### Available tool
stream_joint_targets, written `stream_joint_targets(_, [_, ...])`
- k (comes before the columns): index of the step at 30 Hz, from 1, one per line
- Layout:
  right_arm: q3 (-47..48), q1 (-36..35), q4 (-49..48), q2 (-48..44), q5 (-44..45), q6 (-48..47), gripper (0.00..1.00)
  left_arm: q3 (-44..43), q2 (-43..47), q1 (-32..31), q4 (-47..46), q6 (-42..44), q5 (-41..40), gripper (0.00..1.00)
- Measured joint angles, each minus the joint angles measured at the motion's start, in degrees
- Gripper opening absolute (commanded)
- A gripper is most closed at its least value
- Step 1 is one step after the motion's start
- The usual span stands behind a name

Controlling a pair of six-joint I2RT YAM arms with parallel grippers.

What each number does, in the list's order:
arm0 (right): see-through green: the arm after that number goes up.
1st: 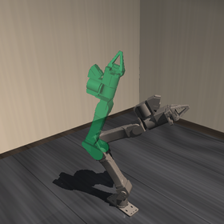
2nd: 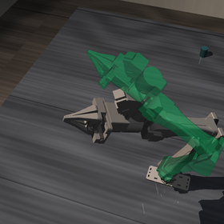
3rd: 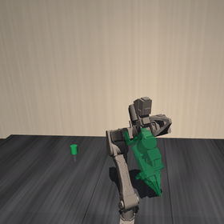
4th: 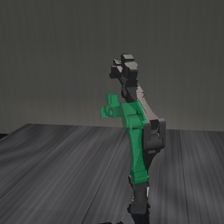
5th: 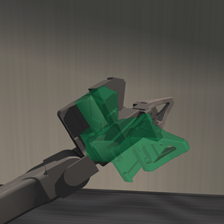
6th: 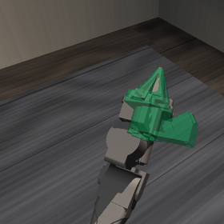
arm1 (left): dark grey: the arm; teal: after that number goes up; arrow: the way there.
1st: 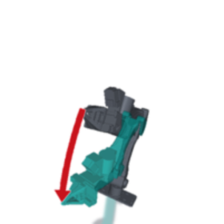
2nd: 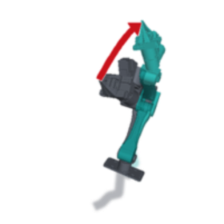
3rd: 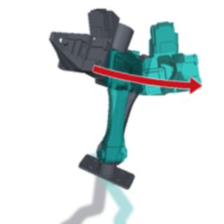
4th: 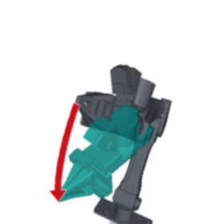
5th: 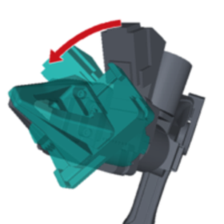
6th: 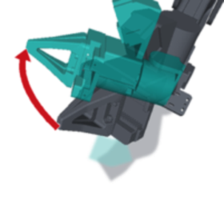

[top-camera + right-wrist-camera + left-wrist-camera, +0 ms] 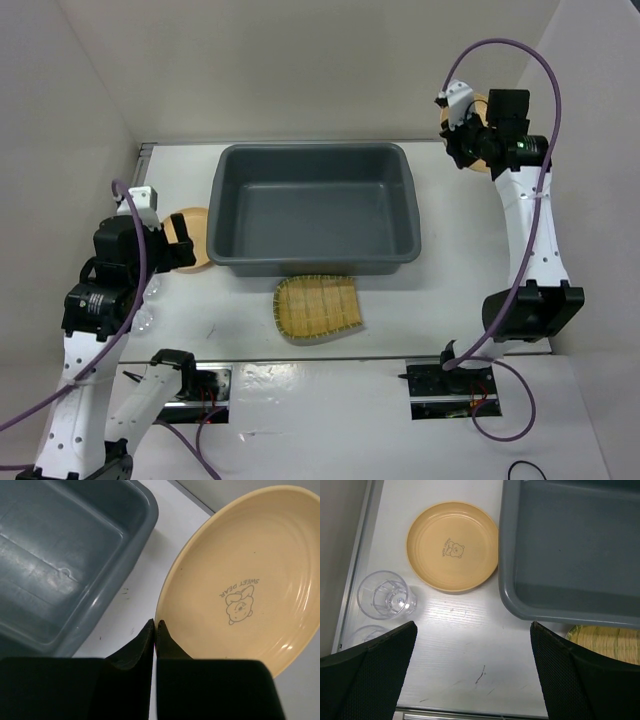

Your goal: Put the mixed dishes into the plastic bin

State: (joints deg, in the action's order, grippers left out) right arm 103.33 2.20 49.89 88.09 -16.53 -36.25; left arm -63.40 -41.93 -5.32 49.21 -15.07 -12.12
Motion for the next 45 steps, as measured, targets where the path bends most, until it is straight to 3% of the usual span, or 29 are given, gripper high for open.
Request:
stream_joint_targets(4, [4.15, -3.26, 2.73, 3.26, 1.2, 1.68, 0.0, 0.0, 1.07, 0.0, 0.0, 0.0, 0.0, 1.0])
stream_joint_targets(9, [4.98, -15.58, 5.25, 5.35, 1.97, 2.62, 0.0, 0.0, 1.16, 0.0, 0.0, 0.02, -0.02, 1.0])
stream_joint_targets(15, [-10.6, -30.4, 1.44, 4.79, 5.2, 4.07, 0.0, 0.0, 1.51, 0.0, 0.0, 0.02, 0.0, 1.0])
stream_joint_targets(18, [-16.63, -33.0, 0.57, 6.93, 5.81, 3.98, 0.0, 0.0, 1.92, 0.0, 0.0, 0.02, -0.02, 1.0])
stream_joint_targets(26, [-19.1, -32.94, -4.87, 13.68, 8.9, 4.15, 0.01, 0.0, 2.25, 0.0, 0.0, 0.0, -0.02, 1.0])
stream_joint_targets(28, [-19.8, -32.94, -5.57, 13.99, 9.38, 4.02, 0.1, 0.0, 1.86, 0.0, 0.0, 0.02, -0.04, 1.0])
stream_joint_targets(29, [-20.11, -32.94, -5.88, 14.01, 9.68, 4.02, 0.28, 0.0, 1.62, 0.0, 0.0, 0.02, -0.04, 1.0])
stream_joint_targets(31, [-20.5, -32.89, -6.23, 14.03, 11.02, 4.04, 0.44, 0.0, 1.01, 0.0, -0.02, 0.02, -0.04, 1.0])
stream_joint_targets(32, [-20.61, -32.87, -6.32, 14.01, 11.74, 3.91, 0.58, 0.0, 0.59, 0.0, -0.02, 0.02, -0.04, 1.0])
stream_joint_targets(35, [-21.38, -32.68, -6.73, 13.42, 13.11, 3.91, 0.86, 0.0, -1.95, 0.0, -0.02, 0.02, -0.02, 1.0])
stream_joint_targets(38, [-21.42, -32.68, -6.8, 11.26, 14.12, 4.76, 0.97, 0.0, -5.77, 0.0, -0.37, -0.02, 0.0, 1.0])
stream_joint_targets(42, [-21.35, -31.67, -7.3, 5.64, 15.37, 6.78, 0.98, -0.61, -12.79, 0.0, -0.15, -1.4, 0.02, 1.0])
stream_joint_targets(45, [-21.35, -28.39, -8.68, 2.14, 16.0, 8.66, 0.97, -5.33, -22.91, 1.42, 2.75, -3.78, 1.38, 1.0])
